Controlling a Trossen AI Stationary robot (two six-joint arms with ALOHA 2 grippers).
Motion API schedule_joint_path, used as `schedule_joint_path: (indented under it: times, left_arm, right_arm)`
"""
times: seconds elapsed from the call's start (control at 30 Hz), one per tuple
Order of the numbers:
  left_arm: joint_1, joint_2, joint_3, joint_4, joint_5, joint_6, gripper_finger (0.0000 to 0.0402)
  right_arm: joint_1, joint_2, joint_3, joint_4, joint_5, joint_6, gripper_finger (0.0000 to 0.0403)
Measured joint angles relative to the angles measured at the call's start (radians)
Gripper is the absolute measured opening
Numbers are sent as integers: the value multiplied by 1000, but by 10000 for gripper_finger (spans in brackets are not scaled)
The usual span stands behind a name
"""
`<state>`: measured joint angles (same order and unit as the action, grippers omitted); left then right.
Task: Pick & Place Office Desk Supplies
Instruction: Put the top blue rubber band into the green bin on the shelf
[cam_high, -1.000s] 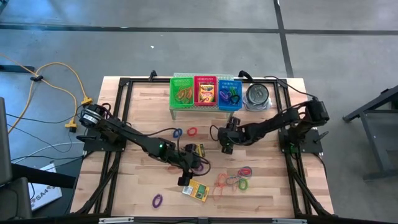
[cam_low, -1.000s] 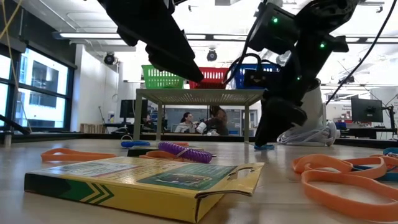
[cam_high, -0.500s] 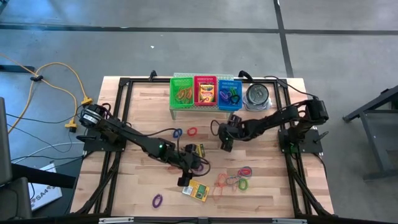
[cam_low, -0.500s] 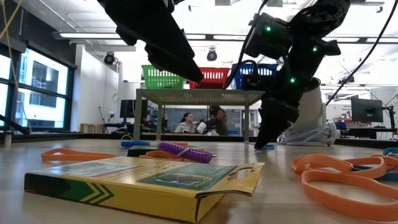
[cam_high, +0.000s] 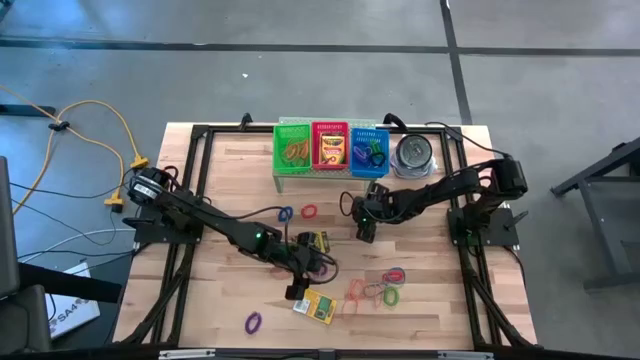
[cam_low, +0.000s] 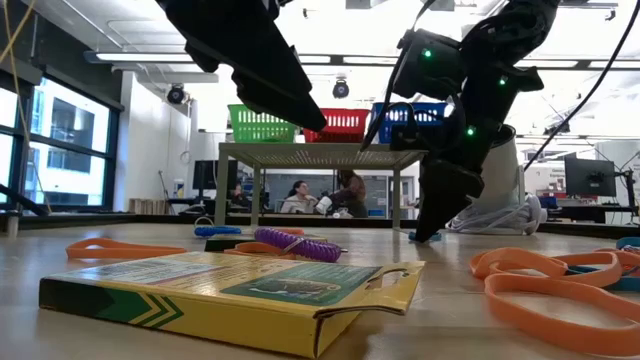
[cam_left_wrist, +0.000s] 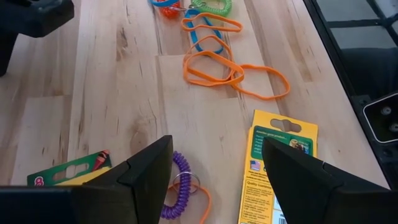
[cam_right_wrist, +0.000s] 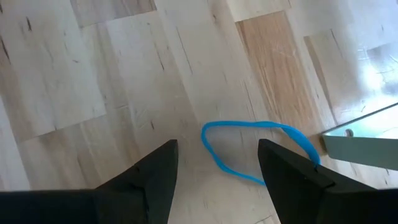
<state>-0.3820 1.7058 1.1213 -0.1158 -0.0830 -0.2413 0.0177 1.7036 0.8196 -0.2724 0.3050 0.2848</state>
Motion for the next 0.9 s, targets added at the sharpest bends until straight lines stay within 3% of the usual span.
schedule_joint_path:
  times: [0.53,0.63,0.83,0.9]
  left_arm:
    - [0,0,0,0,0,-3,242]
    - [0,0,0,0,0,-3,242]
    - [0,0,0,0,0,-3,242]
    - [0,0,0,0,0,-2,242]
  right_arm:
    - [-4,62,2,60,9,28,196]
    - [-5,63,2,49,2,27,159]
    - [-3,64,2,43,-5,11,35]
    - [-3,65,2,45,6,3,12]
